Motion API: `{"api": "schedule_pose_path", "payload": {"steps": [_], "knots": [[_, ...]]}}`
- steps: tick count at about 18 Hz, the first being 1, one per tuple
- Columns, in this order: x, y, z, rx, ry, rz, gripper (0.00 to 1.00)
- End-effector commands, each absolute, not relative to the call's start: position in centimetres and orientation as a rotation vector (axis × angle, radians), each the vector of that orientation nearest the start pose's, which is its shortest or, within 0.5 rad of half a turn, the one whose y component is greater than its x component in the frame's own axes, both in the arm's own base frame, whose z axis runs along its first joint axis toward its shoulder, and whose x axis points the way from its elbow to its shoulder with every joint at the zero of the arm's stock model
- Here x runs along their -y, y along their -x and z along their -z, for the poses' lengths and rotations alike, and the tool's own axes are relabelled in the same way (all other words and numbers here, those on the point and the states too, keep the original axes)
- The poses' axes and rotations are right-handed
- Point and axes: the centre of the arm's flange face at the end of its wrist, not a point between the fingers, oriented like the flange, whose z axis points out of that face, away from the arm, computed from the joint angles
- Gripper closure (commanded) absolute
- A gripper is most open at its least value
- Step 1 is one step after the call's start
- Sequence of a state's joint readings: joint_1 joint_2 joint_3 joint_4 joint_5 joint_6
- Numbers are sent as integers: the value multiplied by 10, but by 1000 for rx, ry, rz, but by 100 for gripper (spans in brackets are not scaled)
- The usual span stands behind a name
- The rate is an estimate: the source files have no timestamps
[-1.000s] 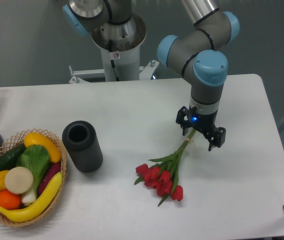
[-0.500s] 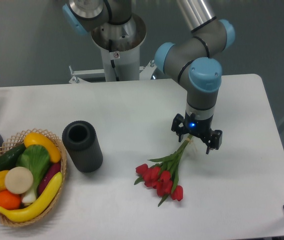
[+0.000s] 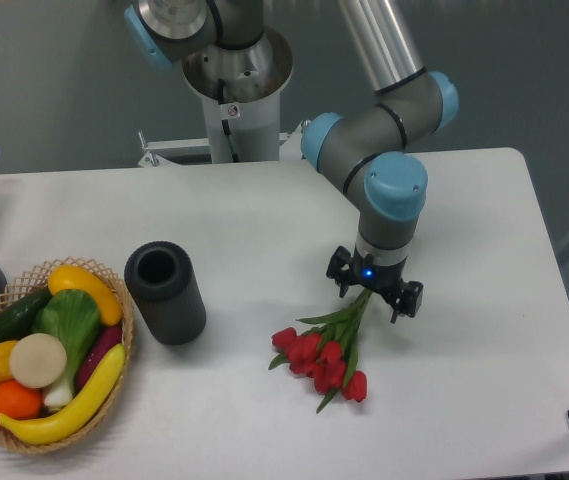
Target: Pick up the flowers from the table
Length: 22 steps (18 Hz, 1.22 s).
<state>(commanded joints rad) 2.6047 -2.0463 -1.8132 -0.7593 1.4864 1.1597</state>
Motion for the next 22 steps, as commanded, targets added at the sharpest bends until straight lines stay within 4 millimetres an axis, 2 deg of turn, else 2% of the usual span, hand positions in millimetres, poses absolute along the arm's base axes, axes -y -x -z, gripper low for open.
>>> {"api": "schedule_pose_path", "payload": {"steps": [1,2,5,8,9,15,18,22], "knots": [[-430,442,-193,-203,3016,-70,5],[-431,443,-194,-203,3013,-73,13],[-431,445,-196,-206,3010,-79,43],[-429,444,-196,-201,3014,-66,85],[-428,443,-197,-203,3015,-62,91],[-425,446,-211,-185,3013,-77,92],[-419,451,-233,-163,2994,-129,91],[-424,460,-274,-155,2974,-197,88]]}}
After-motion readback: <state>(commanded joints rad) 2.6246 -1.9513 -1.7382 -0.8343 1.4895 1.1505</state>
